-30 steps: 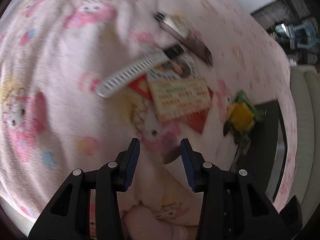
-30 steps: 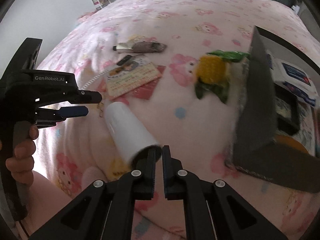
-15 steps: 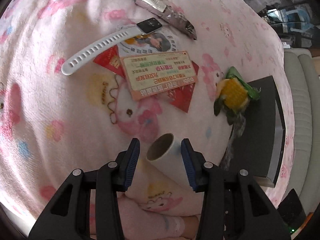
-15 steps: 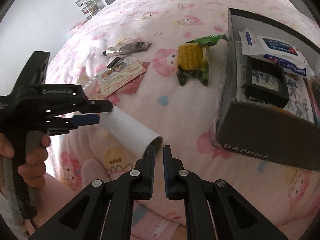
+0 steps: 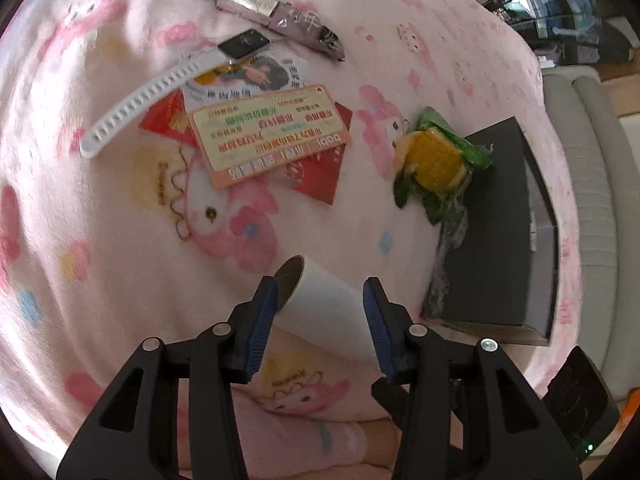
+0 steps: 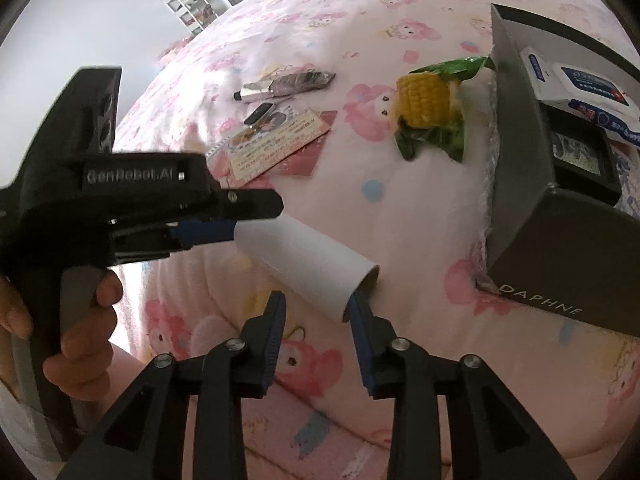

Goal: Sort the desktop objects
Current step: 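Lift the white roll with the right gripper toward the black DAPHNE box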

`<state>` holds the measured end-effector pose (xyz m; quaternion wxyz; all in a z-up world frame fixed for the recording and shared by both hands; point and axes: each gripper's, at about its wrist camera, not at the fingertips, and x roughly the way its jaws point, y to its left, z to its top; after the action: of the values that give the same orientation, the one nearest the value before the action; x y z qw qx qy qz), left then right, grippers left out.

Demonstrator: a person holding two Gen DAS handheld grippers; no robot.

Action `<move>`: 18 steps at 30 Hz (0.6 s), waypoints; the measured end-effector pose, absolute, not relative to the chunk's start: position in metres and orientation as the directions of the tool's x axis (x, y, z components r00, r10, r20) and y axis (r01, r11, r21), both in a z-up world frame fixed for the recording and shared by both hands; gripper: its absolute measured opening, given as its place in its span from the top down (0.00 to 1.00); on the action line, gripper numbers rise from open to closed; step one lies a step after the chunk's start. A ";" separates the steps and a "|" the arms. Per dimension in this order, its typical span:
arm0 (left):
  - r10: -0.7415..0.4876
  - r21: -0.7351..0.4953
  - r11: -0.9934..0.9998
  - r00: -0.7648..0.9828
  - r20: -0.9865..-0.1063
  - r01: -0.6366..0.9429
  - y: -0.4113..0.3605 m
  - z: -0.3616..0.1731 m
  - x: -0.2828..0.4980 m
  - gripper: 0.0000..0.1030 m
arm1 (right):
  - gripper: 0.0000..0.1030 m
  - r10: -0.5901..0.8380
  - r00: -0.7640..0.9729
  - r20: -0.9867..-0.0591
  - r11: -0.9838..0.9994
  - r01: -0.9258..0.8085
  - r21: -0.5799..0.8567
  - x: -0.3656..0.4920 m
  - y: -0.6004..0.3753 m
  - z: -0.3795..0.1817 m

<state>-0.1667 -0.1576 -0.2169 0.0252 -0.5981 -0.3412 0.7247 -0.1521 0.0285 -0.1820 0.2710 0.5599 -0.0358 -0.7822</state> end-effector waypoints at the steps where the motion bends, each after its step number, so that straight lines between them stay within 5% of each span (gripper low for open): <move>1: 0.465 -0.542 -0.752 -0.282 -0.839 0.374 -0.157 -0.217 -0.164 0.57 | 0.72 -0.469 -0.232 -0.852 -0.849 0.383 0.364 -0.152 0.031 -0.180; 10: 0.538 -0.579 -0.779 -0.220 -0.814 0.240 -0.098 -0.211 -0.152 0.50 | 0.72 -0.421 -0.288 -0.860 -0.876 0.375 0.303 -0.139 0.078 -0.156; 18: 0.433 -0.479 -0.835 -0.212 -0.876 0.271 -0.076 -0.221 -0.147 0.52 | 0.72 -0.408 -0.238 -0.881 -0.903 0.250 0.350 -0.141 0.120 -0.193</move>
<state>-0.1474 -0.0760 -0.2208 0.0559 -0.6254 -0.2816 0.7256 -0.1413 0.1197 -0.1934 0.2097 0.5804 -0.0680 -0.7839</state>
